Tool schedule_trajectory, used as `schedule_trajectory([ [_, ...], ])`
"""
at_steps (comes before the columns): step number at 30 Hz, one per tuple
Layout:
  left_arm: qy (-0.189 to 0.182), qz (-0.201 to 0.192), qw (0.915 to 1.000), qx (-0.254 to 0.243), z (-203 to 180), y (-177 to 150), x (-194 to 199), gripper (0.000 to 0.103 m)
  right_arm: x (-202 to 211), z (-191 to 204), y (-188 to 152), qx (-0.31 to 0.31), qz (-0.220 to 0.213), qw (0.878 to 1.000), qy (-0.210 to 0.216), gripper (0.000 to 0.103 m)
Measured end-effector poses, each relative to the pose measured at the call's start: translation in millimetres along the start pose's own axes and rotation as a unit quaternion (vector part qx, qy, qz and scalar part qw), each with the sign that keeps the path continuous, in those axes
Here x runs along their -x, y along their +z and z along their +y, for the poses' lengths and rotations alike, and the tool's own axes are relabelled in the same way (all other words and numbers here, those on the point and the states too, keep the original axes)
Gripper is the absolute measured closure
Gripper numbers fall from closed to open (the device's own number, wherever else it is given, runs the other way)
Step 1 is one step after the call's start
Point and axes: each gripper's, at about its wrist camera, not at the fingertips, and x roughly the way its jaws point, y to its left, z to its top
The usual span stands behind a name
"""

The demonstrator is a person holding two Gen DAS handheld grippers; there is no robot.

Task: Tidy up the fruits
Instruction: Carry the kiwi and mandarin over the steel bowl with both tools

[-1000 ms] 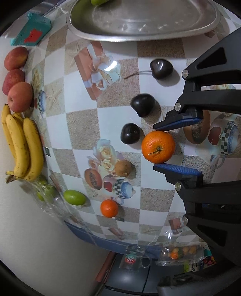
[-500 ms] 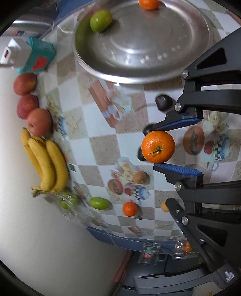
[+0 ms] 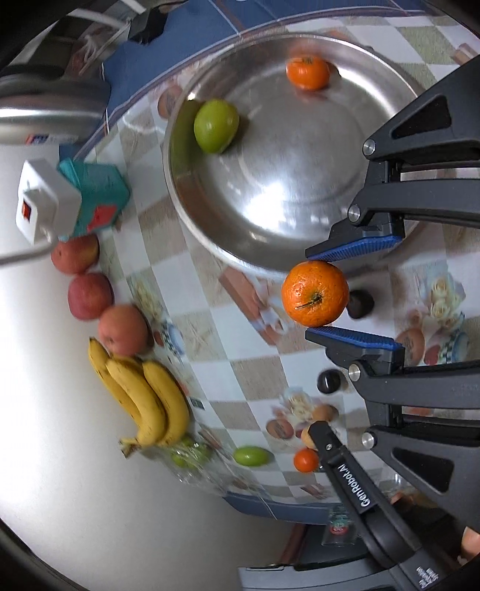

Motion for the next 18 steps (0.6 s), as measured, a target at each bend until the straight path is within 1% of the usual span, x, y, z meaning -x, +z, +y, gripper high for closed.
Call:
schedule_trajectory([
  [7, -0.010, -0.011, 0.9997, -0.019, -27.2, 7.8, 1.8, 0.076, 4.2, -22.0, 5.5, -0.028, -0.009, 1.000, -0.010, 0.066],
  [11, -0.019, -0.015, 0.9990, -0.038, -44.0, 7.6, 2.3, 0.076, 8.4, -41.9, 8.2, -0.055, -0.016, 0.998, -0.034, 0.066],
  [15, -0.030, -0.019, 0.9969, -0.071, -70.4, 2.4, 2.9, 0.076, 15.1, -63.4, 9.6, -0.085, -0.028, 0.994, -0.058, 0.066],
  [18, -0.046, -0.013, 0.9937, -0.102, -93.5, -6.8, 2.7, 0.076, 21.7, -79.6, 9.8, -0.118, -0.044, 0.990, -0.070, 0.066],
])
